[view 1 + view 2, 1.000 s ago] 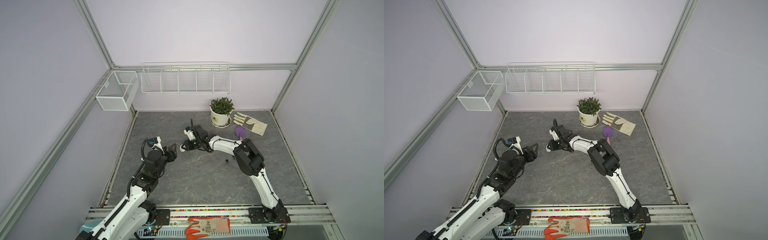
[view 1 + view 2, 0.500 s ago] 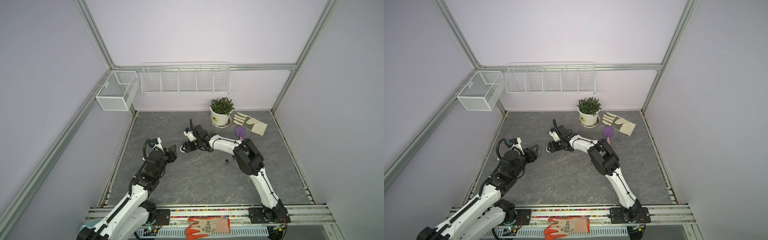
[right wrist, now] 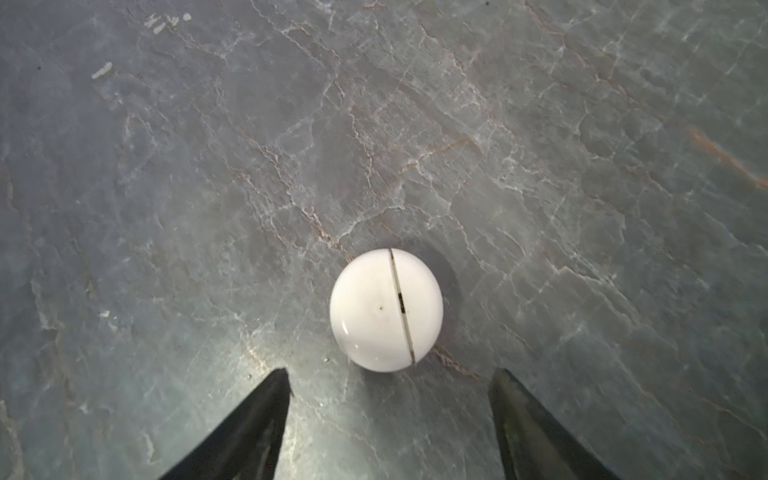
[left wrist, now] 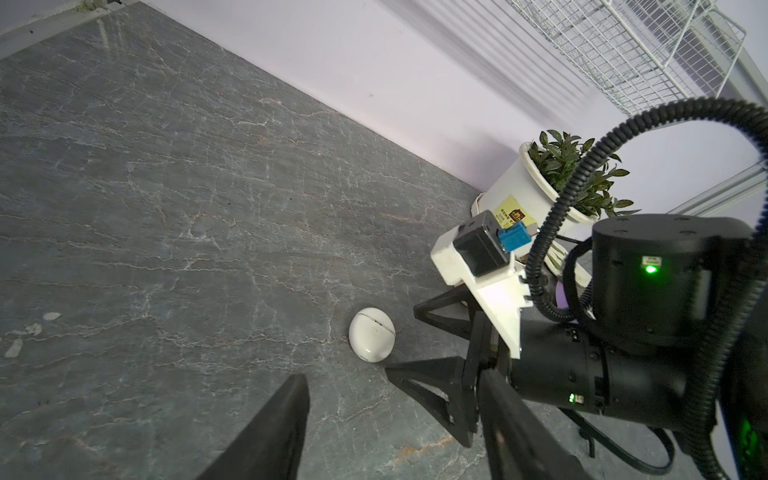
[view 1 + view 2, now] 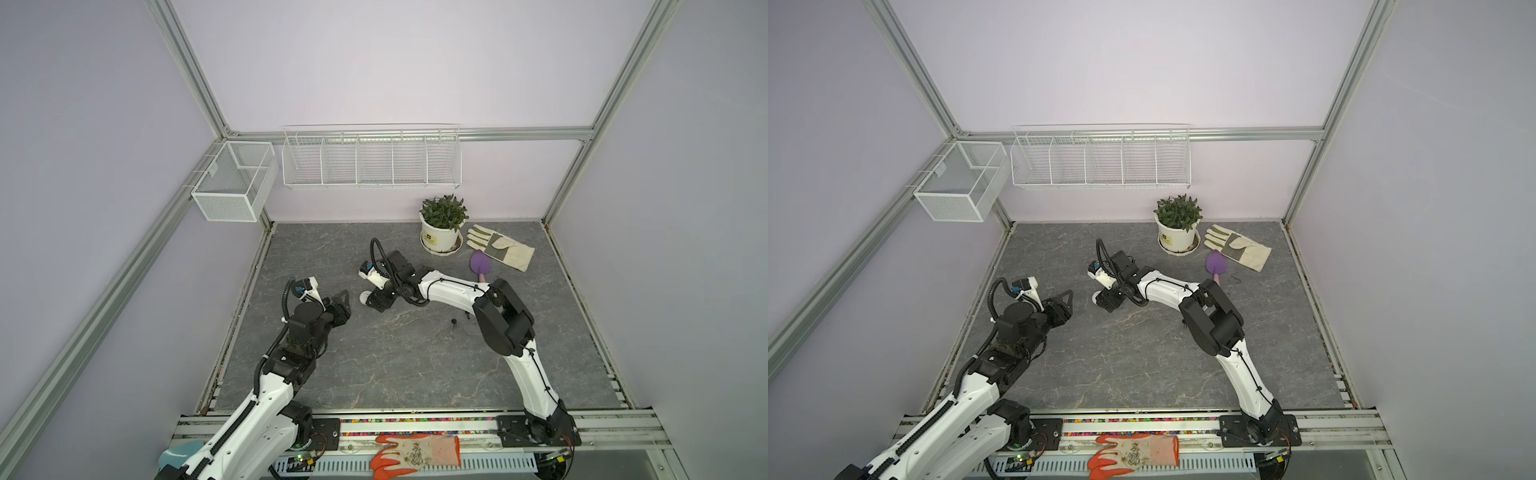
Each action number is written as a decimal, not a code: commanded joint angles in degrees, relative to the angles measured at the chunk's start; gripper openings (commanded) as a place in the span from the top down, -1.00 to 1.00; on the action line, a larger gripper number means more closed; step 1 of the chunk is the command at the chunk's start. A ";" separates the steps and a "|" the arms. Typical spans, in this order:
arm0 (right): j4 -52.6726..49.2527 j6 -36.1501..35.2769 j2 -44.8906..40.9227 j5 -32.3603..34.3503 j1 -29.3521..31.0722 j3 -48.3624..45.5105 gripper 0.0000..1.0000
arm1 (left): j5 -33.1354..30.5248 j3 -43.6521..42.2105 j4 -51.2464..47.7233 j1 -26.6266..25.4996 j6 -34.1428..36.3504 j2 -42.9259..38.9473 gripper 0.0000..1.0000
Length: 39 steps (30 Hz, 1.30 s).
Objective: Insert the wireless bluetooth earbuds into the charging case
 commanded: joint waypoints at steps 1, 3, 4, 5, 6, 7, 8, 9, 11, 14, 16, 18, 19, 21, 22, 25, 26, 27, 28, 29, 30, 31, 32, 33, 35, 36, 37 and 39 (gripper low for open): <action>0.37 -3.91 2.40 1.52 0.67 1.83 -0.60 | 0.24 -0.46 -1.45 0.58 -0.85 -0.74 -0.31; -0.17 -3.93 3.55 2.15 0.86 3.12 -0.61 | 0.41 -0.43 -1.54 0.77 -0.90 -0.55 -0.31; -0.44 -3.93 4.02 2.34 0.94 3.73 -0.61 | 0.57 -0.46 -1.40 0.79 -0.90 -0.40 -0.31; -0.63 -3.90 4.55 2.67 1.12 4.44 -0.61 | 0.60 -0.55 -1.20 0.81 -1.03 -0.14 -0.31; -0.77 -3.98 5.13 2.81 1.31 4.99 -0.61 | 0.76 -0.48 -1.04 0.86 -0.99 0.13 -0.31; -0.97 -3.93 5.63 2.96 1.45 5.57 -0.61 | 0.76 -0.54 -1.02 0.82 -1.00 0.31 -0.31; -1.08 -3.80 6.23 3.18 1.55 6.29 -0.60 | 0.78 -0.56 -0.93 0.93 -0.94 0.46 -0.31; -1.80 -3.50 6.90 3.20 1.64 7.29 -0.59 | 0.76 -0.49 -1.01 0.92 -0.89 0.49 -0.31; -3.46 -3.40 7.96 3.18 1.68 9.18 -0.53 | 0.68 -0.59 -1.02 1.03 -0.81 0.40 -0.31; -3.46 -3.32 8.15 3.43 1.77 9.19 -0.43 | 0.67 -0.60 -0.93 1.19 -0.72 0.31 -0.31; -3.58 -3.23 8.41 3.43 1.73 9.14 -0.36 | 0.73 -0.48 -0.84 1.30 -0.54 0.59 -0.31; -3.98 -2.93 8.68 3.43 1.73 9.19 -0.27 | 0.92 -0.35 -0.93 1.46 -0.54 0.65 -0.31; -3.98 -2.72 8.67 3.44 1.74 9.14 -0.22 | 0.99 -0.31 -0.85 1.45 -0.54 0.54 -0.31; -3.60 -2.27 8.72 3.16 1.77 8.89 -0.17 | 1.18 -0.45 -0.83 1.47 -0.62 0.33 -0.31; -3.54 -2.26 8.78 3.37 1.88 8.84 -0.14 | 1.16 -0.48 -0.84 1.50 -0.56 0.27 -0.31; -3.32 -2.15 9.04 3.69 2.00 9.09 -0.08 | 0.94 -0.61 -1.19 1.52 -0.50 -0.17 -0.31; -3.15 -2.17 8.90 3.69 2.03 9.02 -0.05 | 0.87 -0.60 -1.36 1.50 -0.45 -0.23 -0.31; -3.00 -2.18 8.86 3.59 2.06 9.01 -0.03 | 0.81 -0.65 -1.45 1.53 -0.43 -0.39 -0.31; -2.78 -2.13 8.87 3.52 2.04 9.01 -0.01 | 0.75 -0.70 -1.46 1.56 -0.45 -0.43 -0.31; -2.63 -2.30 8.87 3.31 2.00 9.03 0.01 | 0.68 -0.80 -1.54 1.56 -0.45 -0.56 -0.31; -2.39 -2.42 8.84 3.04 2.01 9.06 0.03 | 0.67 -0.77 -1.62 1.58 -0.42 -0.55 -0.31; -2.42 -2.38 8.91 2.85 1.99 9.22 0.05 | 0.59 -0.66 -1.71 1.59 -0.38 -0.58 -0.31; -2.86 -2.40 9.10 2.40 1.99 9.75 0.06 | 0.59 -0.59 -1.93 1.65 -0.38 -0.57 -0.31; -3.38 -2.44 9.43 2.05 1.99 10.34 0.07 | 0.59 -0.61 -2.14 1.59 -0.32 -0.59 -0.31; -4.09 -2.39 9.80 1.85 2.00 11.41 0.09 | 0.41 -0.52 -2.68 1.66 -0.28 -0.74 -0.31; -4.45 -2.43 9.96 1.74 2.01 11.94 0.09 | 0.39 -0.59 -2.84 1.65 -0.39 -0.79 -0.31; -4.62 -2.39 10.06 1.50 1.99 12.35 0.09 | 0.35 -0.65 -2.95 1.68 -0.38 -0.75 -0.31; -6.43 -2.93 10.89 0.42 1.91 14.25 0.09 | 0.11 -1.06 -3.21 1.70 -0.45 -0.74 -0.31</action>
